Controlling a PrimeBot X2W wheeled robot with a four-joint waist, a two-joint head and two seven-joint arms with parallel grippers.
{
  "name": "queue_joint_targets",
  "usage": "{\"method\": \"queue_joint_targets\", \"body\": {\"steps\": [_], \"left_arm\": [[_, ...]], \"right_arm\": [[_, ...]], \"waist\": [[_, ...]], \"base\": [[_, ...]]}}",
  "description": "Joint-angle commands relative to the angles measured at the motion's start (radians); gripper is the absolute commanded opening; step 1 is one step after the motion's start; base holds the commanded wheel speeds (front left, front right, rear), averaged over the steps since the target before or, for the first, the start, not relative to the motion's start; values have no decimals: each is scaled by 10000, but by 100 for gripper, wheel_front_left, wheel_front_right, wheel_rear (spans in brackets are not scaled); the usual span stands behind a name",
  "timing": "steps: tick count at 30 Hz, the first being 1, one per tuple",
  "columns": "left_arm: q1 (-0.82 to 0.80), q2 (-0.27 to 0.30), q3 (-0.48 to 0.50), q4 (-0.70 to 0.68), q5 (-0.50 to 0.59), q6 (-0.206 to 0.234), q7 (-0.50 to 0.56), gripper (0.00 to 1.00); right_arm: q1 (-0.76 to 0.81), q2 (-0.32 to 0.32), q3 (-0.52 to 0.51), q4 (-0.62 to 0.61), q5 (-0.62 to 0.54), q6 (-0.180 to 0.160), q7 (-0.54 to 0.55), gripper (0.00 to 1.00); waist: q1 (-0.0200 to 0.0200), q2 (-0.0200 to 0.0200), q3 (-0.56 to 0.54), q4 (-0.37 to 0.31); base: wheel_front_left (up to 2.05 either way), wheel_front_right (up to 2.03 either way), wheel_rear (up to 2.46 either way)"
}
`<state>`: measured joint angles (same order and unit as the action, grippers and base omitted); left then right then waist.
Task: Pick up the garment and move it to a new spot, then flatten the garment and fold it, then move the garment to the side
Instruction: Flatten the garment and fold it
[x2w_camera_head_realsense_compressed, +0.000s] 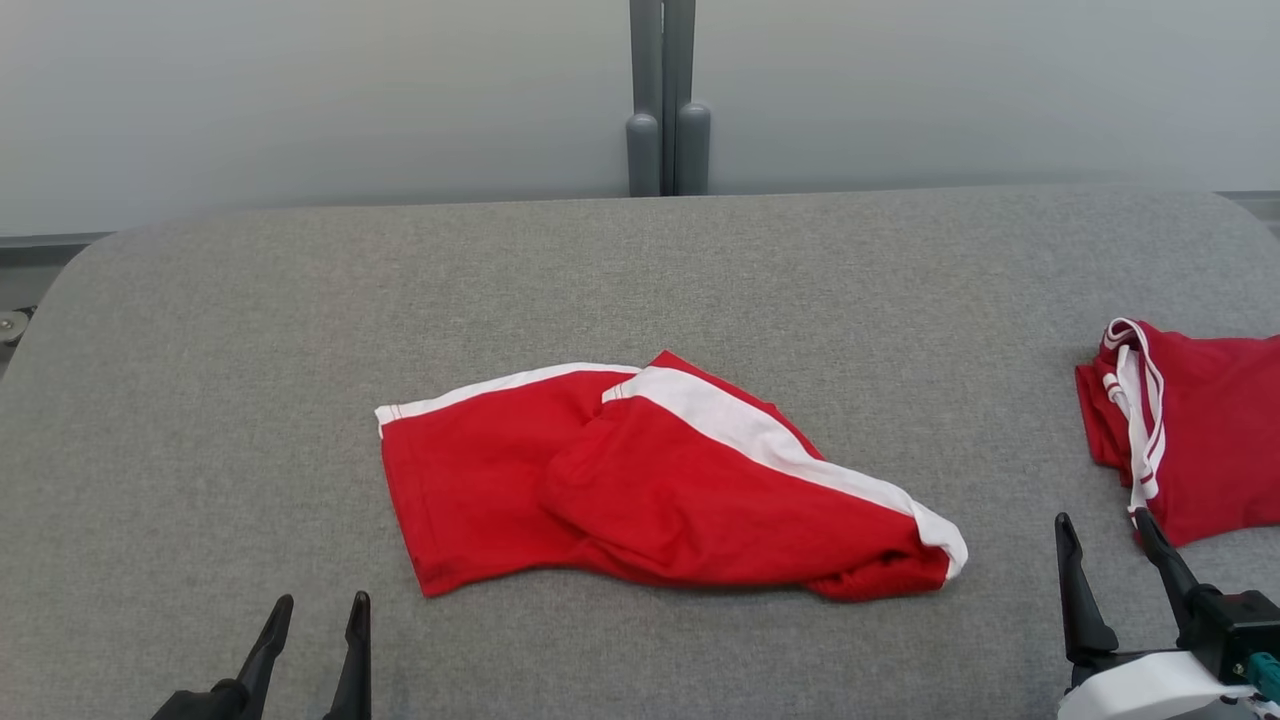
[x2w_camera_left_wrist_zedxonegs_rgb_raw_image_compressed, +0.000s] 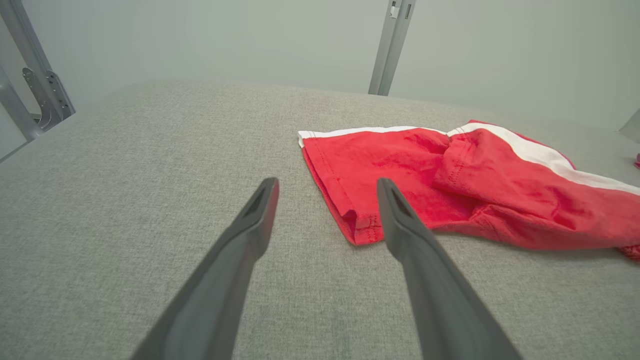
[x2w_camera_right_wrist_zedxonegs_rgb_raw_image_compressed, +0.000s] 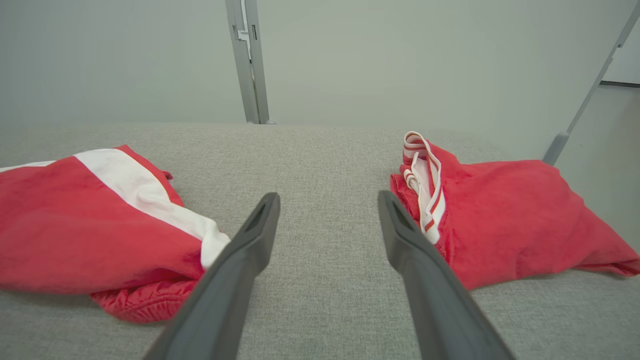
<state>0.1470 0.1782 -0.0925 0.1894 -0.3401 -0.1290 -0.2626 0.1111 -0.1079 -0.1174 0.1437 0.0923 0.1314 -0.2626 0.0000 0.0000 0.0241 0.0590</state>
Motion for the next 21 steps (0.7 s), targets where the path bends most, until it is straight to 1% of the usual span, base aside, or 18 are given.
{"method": "queue_joint_targets", "body": {"steps": [1, 4, 6, 8, 10, 15, 17, 21], "left_arm": [[-14, 69, 5, 6, 1, -28, -24, 100], [-194, 117, -101, 15, -81, -30, -24, 100], [-538, 187, -339, -10, -102, -30, -24, 100], [-1005, 281, -757, 170, -122, -31, -18, 100], [-1764, 408, -1329, 356, -232, -31, 228, 100], [-3927, 632, -2788, 809, -810, -30, 1623, 100], [-4808, 538, -3193, 1037, -1335, -30, 2384, 100], [-6361, 266, -3630, 1683, -2495, -31, 3931, 100]], "right_arm": [[-60, -2, -3, 40, -37, -15, -27, 100], [-104, -4, 5, 77, 1, -15, -27, 100], [-203, -41, -13, 64, 13, -15, -27, 100], [-276, -106, 11, 26, 1, -15, -27, 100], [-410, -164, 37, -3, 3, -15, -27, 100], [-787, -289, 229, -22, 57, -15, -27, 100], [-979, -341, 308, -63, 92, -15, -27, 100], [-1400, -387, 462, -131, 147, -15, -27, 100]], "waist": [[0, 0, -5, -6], [0, 0, 47, -15], [0, 0, 179, 11], [0, 0, 345, 55], [0, 0, 536, 88], [0, 0, 1007, -38], [0, 0, 1274, -155], [0, 0, 1908, -497]], "base": [[0, 0, 0], [0, 0, 0], [0, 0, 0], [0, 0, 0], [0, 0, 0], [0, 0, 0], [0, 0, 0], [0, 0, 0]]}}
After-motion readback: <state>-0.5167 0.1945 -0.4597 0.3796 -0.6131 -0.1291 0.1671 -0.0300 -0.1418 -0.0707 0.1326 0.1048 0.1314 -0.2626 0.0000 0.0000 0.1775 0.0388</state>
